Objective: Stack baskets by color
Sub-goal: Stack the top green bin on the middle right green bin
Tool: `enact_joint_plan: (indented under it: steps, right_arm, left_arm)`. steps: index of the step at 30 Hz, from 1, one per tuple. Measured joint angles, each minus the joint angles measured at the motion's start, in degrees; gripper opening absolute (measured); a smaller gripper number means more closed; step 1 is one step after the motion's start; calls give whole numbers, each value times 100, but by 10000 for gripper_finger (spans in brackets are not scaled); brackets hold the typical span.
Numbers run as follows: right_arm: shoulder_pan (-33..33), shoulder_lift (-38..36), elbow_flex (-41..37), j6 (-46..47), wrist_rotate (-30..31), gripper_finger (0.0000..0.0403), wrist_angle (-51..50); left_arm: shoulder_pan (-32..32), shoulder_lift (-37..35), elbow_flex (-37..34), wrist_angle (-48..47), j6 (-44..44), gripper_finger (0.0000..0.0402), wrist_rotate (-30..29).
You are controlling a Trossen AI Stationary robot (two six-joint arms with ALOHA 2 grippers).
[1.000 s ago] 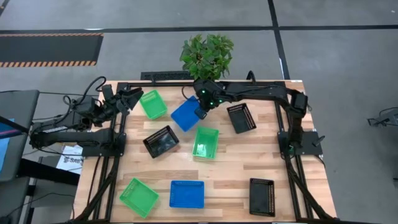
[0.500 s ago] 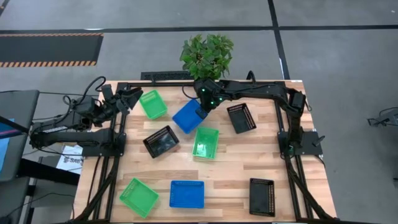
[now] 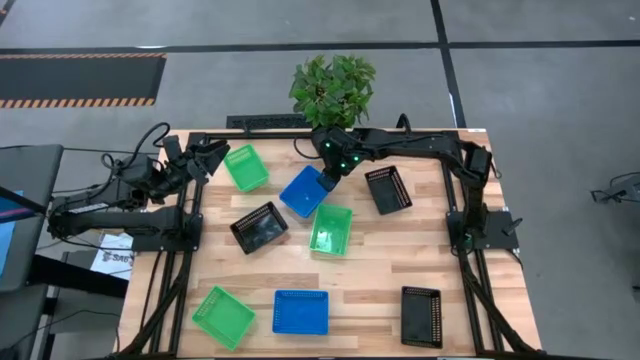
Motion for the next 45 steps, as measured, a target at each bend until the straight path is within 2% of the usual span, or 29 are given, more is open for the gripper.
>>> enact_joint_plan:
  steps: [4,8,13,18,22,26,29,33,39,45]
  right_arm:
    - [0,-87,-2,2,20,189,-8]
    - [29,-252,-2,2,25,192,-208]
    - [273,-559,0,2,7,183,-1167]
    - [796,-751,-2,8,7,181,-2129]
    - [1353,-750,-2,83,289,195,-2362]
    - [1742,-666,-5,225,684,218,-2373]
    - [1903,-673,-10,446,865,225,-2405]
    - [2072,-744,-11,803,913,224,-2594]
    - [2253,-870,-7,1168,1134,219,-2793]
    - [2322,-928,-7,1310,1143,218,-2855]
  left_arm:
    - [0,-1,0,1,-4,281,2]
    - [0,-1,0,-1,-10,281,13]
    - [0,-1,0,-44,-20,281,240]
    - [-2,1,0,-326,-59,281,579]
    - [-2,1,0,-709,-128,281,661]
    - [-2,99,2,-1747,-212,281,266]
    - [0,515,4,-2452,-134,281,139]
    - [8,1333,2,-2836,-363,281,264]
    - [228,2771,2,-3025,-356,281,580]
    - [590,3634,2,-3102,-263,281,768]
